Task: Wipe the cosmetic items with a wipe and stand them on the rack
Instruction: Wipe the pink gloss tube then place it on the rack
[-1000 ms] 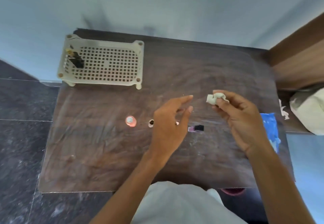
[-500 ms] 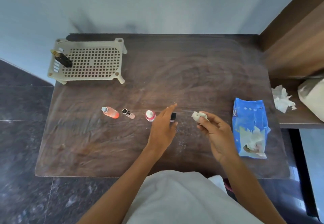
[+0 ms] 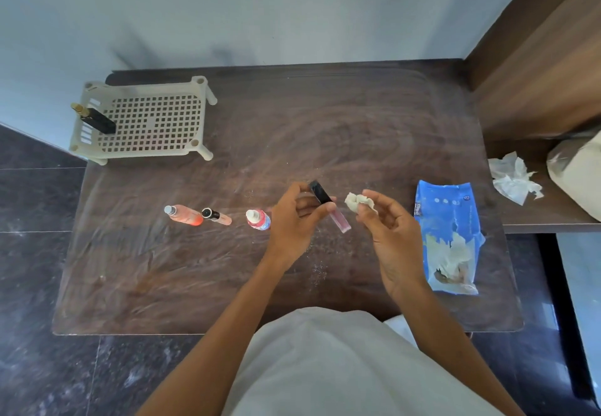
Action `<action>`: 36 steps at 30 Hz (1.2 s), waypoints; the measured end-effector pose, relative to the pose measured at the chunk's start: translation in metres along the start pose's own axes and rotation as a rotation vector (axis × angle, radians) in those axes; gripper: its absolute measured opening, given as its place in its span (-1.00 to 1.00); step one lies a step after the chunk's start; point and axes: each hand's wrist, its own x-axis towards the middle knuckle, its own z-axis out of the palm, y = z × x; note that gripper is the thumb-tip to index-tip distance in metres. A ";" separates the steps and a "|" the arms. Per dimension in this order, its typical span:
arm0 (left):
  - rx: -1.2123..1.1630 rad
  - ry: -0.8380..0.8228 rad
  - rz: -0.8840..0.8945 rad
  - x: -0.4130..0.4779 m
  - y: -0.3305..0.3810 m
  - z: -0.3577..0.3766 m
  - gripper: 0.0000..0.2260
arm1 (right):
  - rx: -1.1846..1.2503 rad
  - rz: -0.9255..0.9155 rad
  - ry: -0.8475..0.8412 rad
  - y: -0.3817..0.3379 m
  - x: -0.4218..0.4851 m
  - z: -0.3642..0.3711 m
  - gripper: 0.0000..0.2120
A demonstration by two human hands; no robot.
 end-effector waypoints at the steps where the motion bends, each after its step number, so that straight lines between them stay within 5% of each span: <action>1: -0.053 -0.001 -0.013 -0.001 0.003 0.002 -0.74 | -0.043 -0.063 0.014 -0.005 -0.001 0.002 -0.80; 12: -0.341 0.061 -0.117 -0.012 0.015 0.011 -0.58 | -0.552 -0.598 -0.040 -0.002 -0.007 0.011 -0.77; 24: -0.437 0.062 -0.224 -0.024 0.017 0.013 -0.56 | -0.552 -0.670 -0.069 -0.024 0.002 0.028 -0.81; 36: -0.560 0.099 -0.388 -0.027 0.031 0.014 -0.74 | -0.601 -0.762 -0.047 0.005 -0.030 0.018 -0.77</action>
